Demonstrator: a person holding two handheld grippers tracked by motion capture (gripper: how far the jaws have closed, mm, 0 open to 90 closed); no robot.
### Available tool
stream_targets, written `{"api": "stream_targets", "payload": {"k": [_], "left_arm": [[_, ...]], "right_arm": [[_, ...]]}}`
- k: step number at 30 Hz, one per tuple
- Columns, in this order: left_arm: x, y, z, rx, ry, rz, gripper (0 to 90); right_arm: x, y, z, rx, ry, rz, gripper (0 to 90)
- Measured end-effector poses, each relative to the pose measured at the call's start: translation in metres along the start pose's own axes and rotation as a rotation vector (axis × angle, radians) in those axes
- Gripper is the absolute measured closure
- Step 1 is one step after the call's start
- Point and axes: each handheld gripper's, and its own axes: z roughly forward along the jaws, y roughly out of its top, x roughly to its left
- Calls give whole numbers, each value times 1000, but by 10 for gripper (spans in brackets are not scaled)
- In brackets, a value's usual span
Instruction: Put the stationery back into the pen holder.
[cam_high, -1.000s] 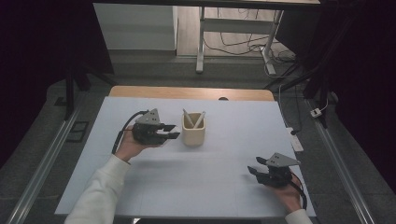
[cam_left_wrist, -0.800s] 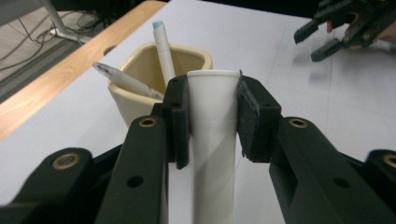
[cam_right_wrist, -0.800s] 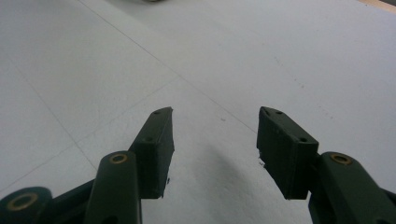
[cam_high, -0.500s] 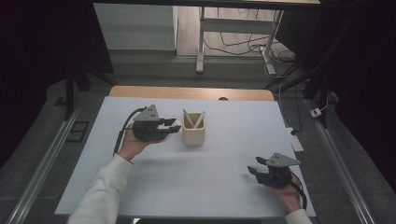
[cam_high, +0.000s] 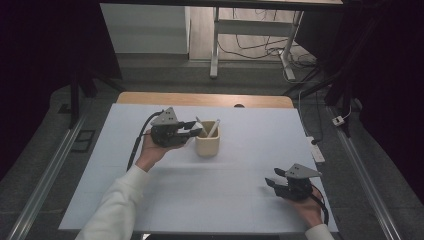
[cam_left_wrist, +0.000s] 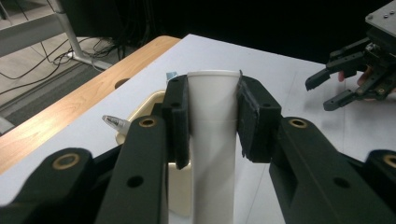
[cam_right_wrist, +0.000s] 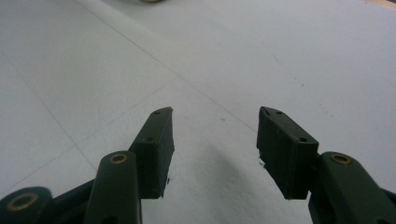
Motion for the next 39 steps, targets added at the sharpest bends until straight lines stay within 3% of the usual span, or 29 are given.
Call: {"api": "stream_targets", "payload": {"k": [6, 19, 29, 35, 39], "left_arm": [[4, 2, 9, 15, 14, -17, 666], [8, 25, 27, 15, 31, -7, 666], [23, 28, 34, 16, 72, -43, 666], [29, 33, 42, -2, 72, -74, 665], [30, 36, 50, 3, 84, -67, 665]], "right_arm": [[-2, 0, -1, -8, 1, 4, 458], [-2, 0, -3, -14, -3, 8, 456], [-3, 0, -2, -11, -2, 12, 456], [-3, -1, -1, -13, 5, 16, 456], [-3, -1, -1, -14, 6, 15, 455]]}}
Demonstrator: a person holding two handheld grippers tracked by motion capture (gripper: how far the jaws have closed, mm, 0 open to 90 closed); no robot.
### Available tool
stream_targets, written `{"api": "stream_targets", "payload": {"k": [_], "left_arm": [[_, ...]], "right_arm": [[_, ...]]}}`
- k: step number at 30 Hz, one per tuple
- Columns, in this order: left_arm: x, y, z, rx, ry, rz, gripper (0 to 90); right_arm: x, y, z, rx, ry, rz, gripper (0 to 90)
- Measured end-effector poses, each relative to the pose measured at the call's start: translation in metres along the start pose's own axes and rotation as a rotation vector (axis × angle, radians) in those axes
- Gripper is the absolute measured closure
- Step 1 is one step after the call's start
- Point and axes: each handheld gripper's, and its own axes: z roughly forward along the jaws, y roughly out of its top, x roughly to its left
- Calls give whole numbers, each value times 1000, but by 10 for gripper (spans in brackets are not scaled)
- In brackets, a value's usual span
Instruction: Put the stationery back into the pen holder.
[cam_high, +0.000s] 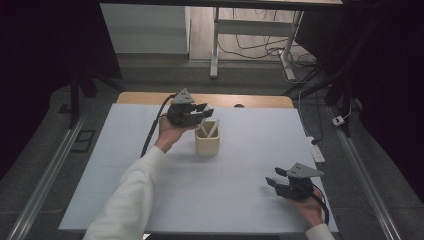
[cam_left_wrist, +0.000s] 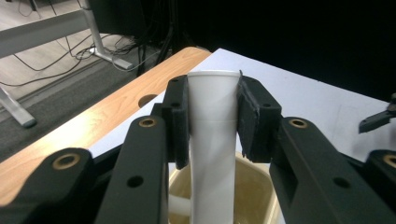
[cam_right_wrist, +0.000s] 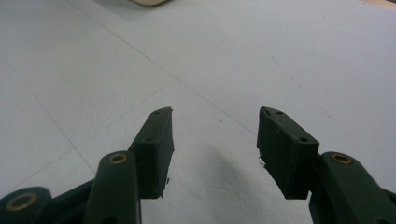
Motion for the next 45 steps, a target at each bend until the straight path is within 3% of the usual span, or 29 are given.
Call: {"api": "stream_targets", "payload": {"k": [9, 15, 18, 19, 22, 29, 45], "left_arm": [[-3, 1, 13, -3, -26, -25, 664], [-2, -2, 15, 9, -21, -33, 658], [-3, -2, 16, 20, -22, -12, 576], [-4, -1, 15, 22, -23, -16, 512], [-4, -1, 13, 33, -35, -12, 459], [-7, -6, 7, 65, -58, 1, 436], [-9, -21, -24, 96, -27, 27, 434]], "right_arm": [[-1, 0, 0, 0, -1, 0, 455], [0, 0, 0, 3, -6, -1, 455], [0, 0, 0, 5, -6, -1, 455], [0, -1, 0, 2, -5, 0, 455], [0, -1, 0, 4, -4, 1, 455], [0, -1, 0, 2, -3, 0, 455], [-3, -4, 1, 10, -4, 15, 455]]}}
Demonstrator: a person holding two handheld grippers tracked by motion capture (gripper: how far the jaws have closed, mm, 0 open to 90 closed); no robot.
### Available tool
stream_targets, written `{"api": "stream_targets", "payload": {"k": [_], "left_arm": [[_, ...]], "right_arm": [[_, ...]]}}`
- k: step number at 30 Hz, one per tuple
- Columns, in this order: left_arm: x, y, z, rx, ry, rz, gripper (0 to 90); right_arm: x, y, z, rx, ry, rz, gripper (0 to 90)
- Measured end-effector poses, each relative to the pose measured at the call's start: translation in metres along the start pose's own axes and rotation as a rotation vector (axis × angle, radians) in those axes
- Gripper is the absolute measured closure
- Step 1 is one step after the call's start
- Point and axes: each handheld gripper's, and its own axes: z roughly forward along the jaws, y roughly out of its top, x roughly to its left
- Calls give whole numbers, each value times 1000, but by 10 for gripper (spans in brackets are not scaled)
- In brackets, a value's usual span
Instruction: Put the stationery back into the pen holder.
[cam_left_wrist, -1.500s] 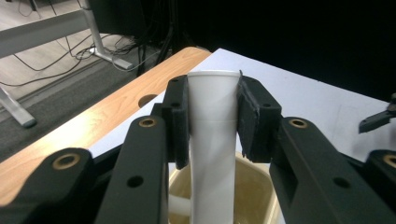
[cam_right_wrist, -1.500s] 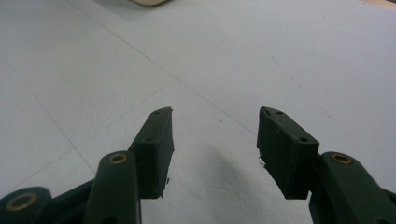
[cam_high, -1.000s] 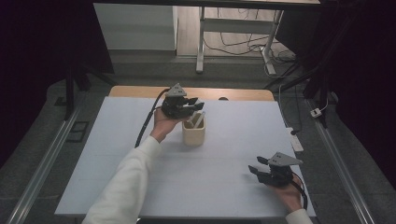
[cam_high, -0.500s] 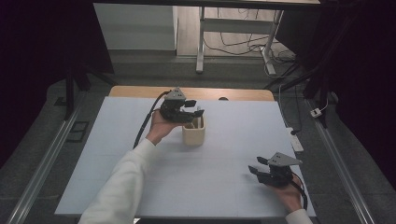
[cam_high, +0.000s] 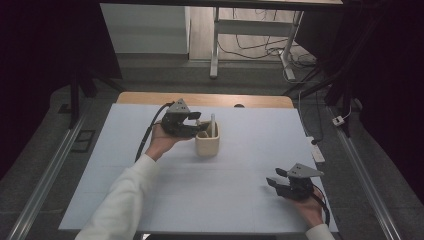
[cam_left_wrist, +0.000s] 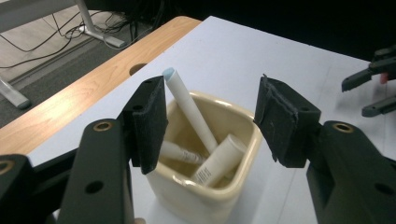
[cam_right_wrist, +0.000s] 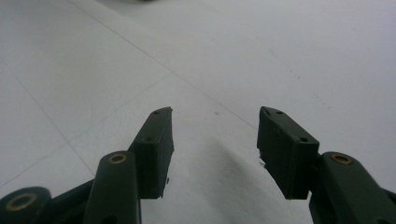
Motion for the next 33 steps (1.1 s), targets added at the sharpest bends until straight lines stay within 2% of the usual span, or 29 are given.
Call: {"api": "stream_targets", "payload": {"k": [9, 15, 19, 25, 30, 32, 33], "left_arm": [[-9, -16, -16, 22, 0, 6, 429], [-15, -27, -30, 40, 19, 18, 422], [-19, -36, -38, 50, 35, 16, 411], [-26, -55, -54, 52, 77, -27, 382], [-33, -76, -71, 67, 103, -60, 366], [-35, -86, -79, 65, 112, -72, 365], [-36, -90, -83, 63, 118, -77, 363]], "right_arm": [[-3, -1, 0, -6, 3, -2, 453], [-4, 0, -2, -26, 9, 2, 453], [-3, -1, -4, -16, 11, -7, 450], [-2, -1, -12, -41, 15, -14, 429], [-2, 1, -13, -54, 33, -25, 415], [-1, 1, -14, -56, 27, -34, 408], [-1, 2, -13, -62, 40, -32, 404]]}}
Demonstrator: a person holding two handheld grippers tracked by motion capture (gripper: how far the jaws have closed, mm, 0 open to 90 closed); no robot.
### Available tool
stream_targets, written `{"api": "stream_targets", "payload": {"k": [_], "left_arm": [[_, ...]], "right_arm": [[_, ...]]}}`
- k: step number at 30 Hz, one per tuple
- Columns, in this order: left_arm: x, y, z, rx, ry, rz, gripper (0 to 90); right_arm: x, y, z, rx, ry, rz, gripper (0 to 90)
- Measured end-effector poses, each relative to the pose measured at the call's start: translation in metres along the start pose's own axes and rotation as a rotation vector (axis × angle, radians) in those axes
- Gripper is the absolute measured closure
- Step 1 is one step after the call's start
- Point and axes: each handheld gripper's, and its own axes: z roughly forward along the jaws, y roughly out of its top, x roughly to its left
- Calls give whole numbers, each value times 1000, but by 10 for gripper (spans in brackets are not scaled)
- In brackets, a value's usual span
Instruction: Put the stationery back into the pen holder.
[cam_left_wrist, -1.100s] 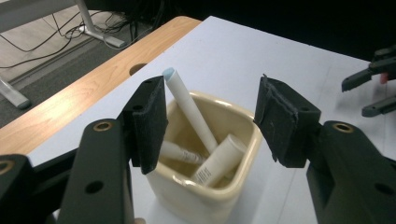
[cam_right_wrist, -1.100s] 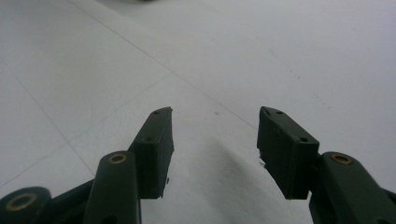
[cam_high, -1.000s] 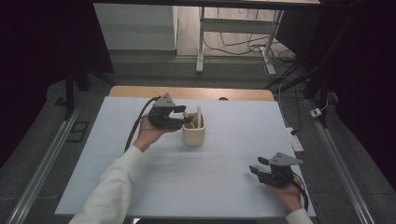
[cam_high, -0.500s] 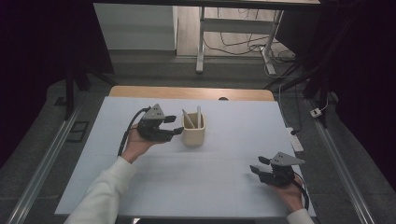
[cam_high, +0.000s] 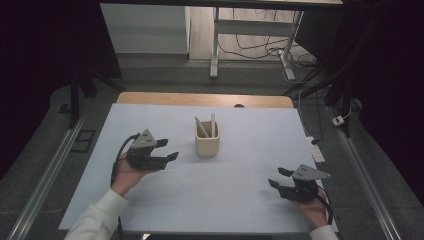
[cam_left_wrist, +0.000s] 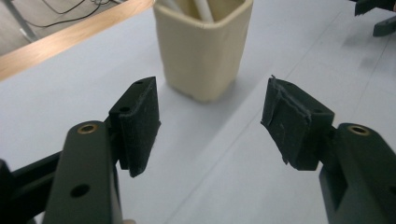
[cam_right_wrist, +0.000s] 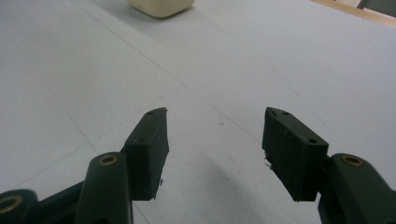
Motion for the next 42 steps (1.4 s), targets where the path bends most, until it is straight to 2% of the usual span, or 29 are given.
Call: {"api": "stream_targets", "payload": {"k": [3, 10, 13, 18, 21, 29, 42], "left_arm": [[-1, -14, -11, -7, 11, -22, 362], [-6, -44, -25, 2, 26, -38, 365], [-9, -54, -29, 13, 24, -41, 366], [-13, -64, -29, 29, 17, -34, 364], [-12, -67, -26, 47, 23, -28, 363], [-10, -69, -26, 49, 33, -45, 359], [-10, -70, -23, 61, 21, -46, 354]], "right_arm": [[0, 1, 1, 1, 7, -9, 399], [-1, 1, 5, 23, -7, -25, 391], [-1, 1, 7, 29, 5, -22, 391], [-2, 1, 7, 37, 0, -23, 388], [0, 0, 7, 40, 5, -21, 386], [1, 0, 6, 42, 15, -26, 386], [1, 0, 4, 34, 14, -27, 386]]}}
